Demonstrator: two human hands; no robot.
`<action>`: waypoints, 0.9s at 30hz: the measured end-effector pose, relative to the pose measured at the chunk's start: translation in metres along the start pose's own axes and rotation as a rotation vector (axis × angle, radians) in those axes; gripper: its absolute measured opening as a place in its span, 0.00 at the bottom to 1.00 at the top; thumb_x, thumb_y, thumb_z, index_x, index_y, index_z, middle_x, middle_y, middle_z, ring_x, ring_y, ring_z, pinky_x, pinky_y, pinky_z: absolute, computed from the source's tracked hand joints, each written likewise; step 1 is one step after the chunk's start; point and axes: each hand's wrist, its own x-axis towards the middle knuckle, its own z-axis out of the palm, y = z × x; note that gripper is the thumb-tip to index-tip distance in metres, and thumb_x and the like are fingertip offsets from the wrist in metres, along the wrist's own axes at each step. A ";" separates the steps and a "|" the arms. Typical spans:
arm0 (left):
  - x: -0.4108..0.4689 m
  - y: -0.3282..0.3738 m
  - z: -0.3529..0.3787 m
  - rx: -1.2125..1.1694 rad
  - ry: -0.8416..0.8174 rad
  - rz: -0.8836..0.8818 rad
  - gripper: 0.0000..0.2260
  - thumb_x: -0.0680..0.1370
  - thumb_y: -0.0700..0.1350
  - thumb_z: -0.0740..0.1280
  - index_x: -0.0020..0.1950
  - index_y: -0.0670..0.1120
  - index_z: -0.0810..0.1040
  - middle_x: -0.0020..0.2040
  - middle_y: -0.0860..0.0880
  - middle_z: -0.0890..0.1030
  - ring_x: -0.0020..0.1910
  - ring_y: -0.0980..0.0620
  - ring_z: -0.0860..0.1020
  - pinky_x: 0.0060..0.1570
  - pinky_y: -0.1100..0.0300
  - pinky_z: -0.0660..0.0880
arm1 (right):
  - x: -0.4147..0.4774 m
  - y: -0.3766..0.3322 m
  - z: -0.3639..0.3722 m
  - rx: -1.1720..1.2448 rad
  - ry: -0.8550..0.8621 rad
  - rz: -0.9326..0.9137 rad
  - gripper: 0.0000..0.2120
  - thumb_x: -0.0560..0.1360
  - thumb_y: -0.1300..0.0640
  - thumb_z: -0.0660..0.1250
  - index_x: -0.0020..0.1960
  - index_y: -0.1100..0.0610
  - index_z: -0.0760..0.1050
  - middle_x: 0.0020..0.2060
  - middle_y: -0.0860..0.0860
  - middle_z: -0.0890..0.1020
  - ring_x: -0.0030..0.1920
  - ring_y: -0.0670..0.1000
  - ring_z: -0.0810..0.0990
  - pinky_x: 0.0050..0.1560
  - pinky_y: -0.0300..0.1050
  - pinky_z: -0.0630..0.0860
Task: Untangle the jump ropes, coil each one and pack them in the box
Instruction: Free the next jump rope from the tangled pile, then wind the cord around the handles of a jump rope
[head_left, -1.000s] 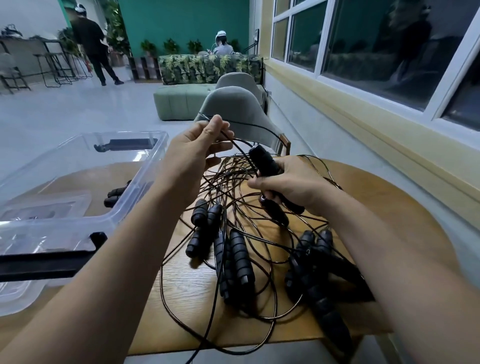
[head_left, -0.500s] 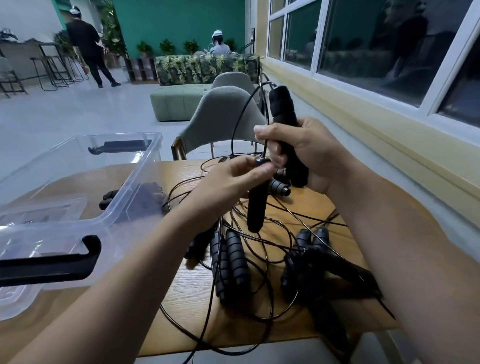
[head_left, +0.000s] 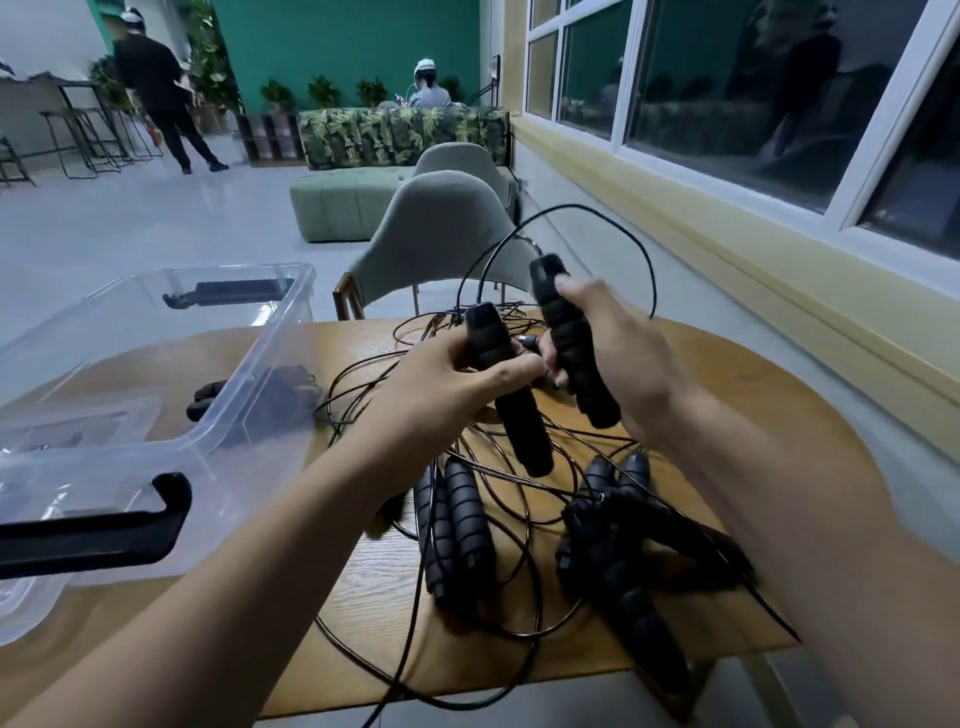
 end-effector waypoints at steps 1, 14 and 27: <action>-0.003 0.000 0.001 -0.027 0.013 -0.001 0.07 0.78 0.48 0.76 0.54 0.48 0.85 0.47 0.52 0.87 0.49 0.53 0.87 0.46 0.56 0.83 | -0.006 0.004 0.000 0.003 0.000 -0.003 0.14 0.87 0.48 0.58 0.58 0.60 0.70 0.37 0.57 0.79 0.35 0.53 0.75 0.36 0.48 0.74; -0.023 0.002 0.002 -0.183 -0.038 -0.067 0.14 0.78 0.46 0.76 0.63 0.47 0.84 0.55 0.47 0.88 0.56 0.48 0.87 0.55 0.48 0.84 | -0.048 0.017 0.019 -0.096 -0.003 -0.044 0.07 0.87 0.50 0.62 0.60 0.49 0.79 0.55 0.51 0.85 0.57 0.50 0.86 0.57 0.52 0.83; -0.037 -0.010 0.004 -0.250 0.045 -0.107 0.14 0.79 0.44 0.75 0.64 0.45 0.84 0.55 0.45 0.88 0.53 0.45 0.88 0.47 0.52 0.85 | -0.056 0.028 0.023 -0.737 -0.170 -0.110 0.55 0.69 0.43 0.79 0.85 0.38 0.48 0.75 0.41 0.72 0.71 0.44 0.74 0.68 0.47 0.75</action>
